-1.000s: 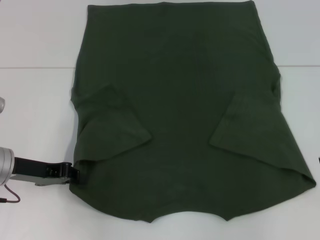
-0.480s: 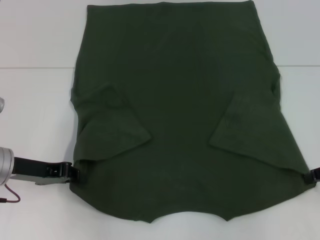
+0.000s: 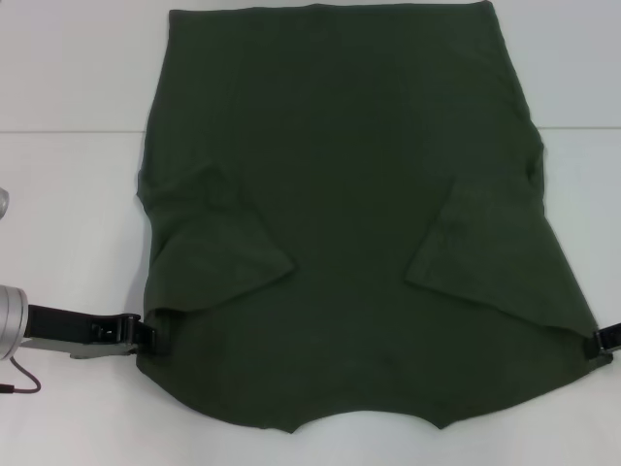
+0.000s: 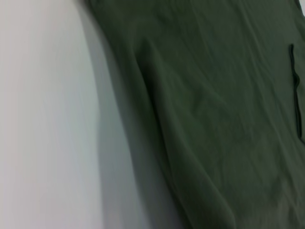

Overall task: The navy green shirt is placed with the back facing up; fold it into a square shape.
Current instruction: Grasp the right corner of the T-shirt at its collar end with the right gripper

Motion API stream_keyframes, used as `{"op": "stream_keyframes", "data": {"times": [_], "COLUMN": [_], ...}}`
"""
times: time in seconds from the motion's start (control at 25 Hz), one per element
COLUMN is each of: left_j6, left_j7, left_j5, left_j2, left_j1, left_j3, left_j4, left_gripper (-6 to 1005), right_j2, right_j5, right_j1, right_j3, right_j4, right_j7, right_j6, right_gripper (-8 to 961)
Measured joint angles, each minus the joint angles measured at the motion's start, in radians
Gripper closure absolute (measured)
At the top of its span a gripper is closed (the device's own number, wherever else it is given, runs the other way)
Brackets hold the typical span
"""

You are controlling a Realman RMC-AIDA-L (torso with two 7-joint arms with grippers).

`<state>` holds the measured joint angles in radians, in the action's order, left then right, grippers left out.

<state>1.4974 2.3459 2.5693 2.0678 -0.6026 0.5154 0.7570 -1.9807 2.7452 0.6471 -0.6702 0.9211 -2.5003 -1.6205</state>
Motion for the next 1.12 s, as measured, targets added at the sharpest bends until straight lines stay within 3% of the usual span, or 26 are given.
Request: {"op": "stream_keyframes", "data": {"times": [1.12], "left_j6": [0.003], "left_j7": [0.000], "left_j5": [0.000], "left_j2": [0.002], "left_j1": [0.000], "left_j3": [0.000], "left_j4": [-0.004], "left_gripper": [961], "right_j2": [-0.009], "right_j5": [0.001], "right_j1": [0.035], "right_j3": [-0.064], "right_j4": [-0.071], "right_j7": [-0.005], "right_j6": [0.068], "right_gripper": [59]}}
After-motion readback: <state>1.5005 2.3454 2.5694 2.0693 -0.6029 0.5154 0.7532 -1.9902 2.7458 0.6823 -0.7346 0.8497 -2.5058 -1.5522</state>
